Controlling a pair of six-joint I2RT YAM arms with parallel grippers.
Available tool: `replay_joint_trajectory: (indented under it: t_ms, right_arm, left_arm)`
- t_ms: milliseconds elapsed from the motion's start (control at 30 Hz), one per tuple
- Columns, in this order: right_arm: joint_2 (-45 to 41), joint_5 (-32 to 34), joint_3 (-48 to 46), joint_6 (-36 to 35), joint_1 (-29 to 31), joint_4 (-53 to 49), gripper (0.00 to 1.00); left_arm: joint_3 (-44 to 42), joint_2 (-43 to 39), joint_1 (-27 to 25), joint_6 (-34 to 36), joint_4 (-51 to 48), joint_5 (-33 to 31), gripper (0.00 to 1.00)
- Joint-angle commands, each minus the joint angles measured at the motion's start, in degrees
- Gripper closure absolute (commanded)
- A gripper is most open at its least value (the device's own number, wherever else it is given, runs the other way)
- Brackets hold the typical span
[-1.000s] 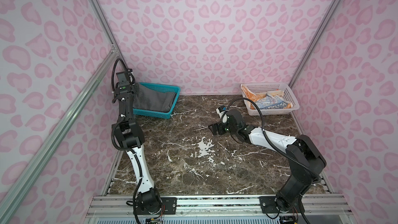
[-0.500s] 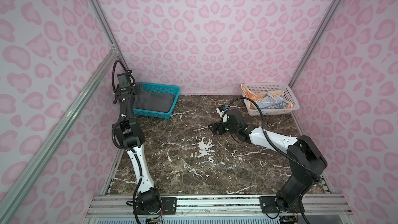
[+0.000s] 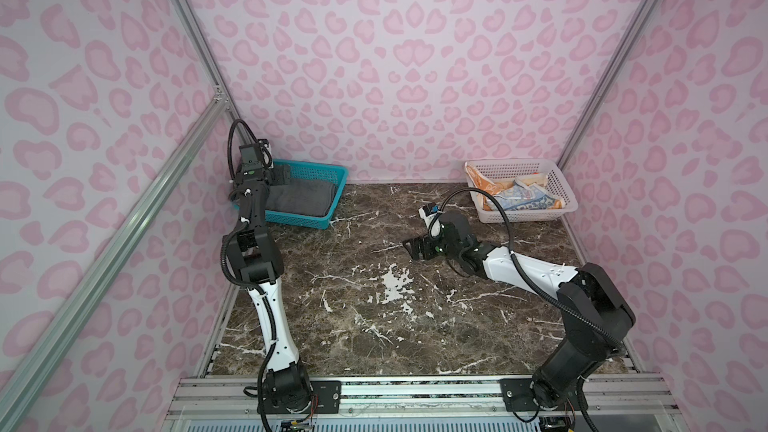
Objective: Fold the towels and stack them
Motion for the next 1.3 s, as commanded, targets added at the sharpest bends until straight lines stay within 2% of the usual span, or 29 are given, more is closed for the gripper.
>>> replay_joint_trajectory:
  t_ms: [0,300,500,600,767,933,1267]
  right_arm:
    - [-0.3,0.9,-0.9,-1.2,-0.1,1.7,0.01]
    - [-1.2,0.2,-1.9,-1.3,-0.9,2.6,0.01]
    - [-2.0,0.1,-2.6,-1.2,-1.4,2.8,0.01]
    - [-2.4,0.1,-2.6,-1.4,-1.4,2.7,0.01]
    - [-2.9,0.1,-3.1,-1.2,-1.4,3.3,0.01]
    - [-3.4,-0.3,-3.4,-1.5,-1.4,3.4,0.01]
    - [-4.9,0.9,-3.4,-3.3,-1.5,3.2,0.01]
  left_arm:
    - [-1.5,-12.8,-0.3,-3.1,0.5,3.8,0.01]
    - [-7.3,-14.7,-3.5,-6.6,0.0,3.5,0.10]
    - [-10.5,-15.7,-4.8,-10.5,0.0,6.7,0.28]
    - [-13.6,-17.3,-5.2,-12.3,0.6,8.3,0.37]
    - [-20.4,-20.1,-5.5,-15.3,1.0,12.8,0.57]
    - [-25.5,-23.3,-6.1,-16.3,2.4,15.4,0.70]
    - [-30.5,-29.3,-7.8,-18.8,4.2,18.6,0.73]
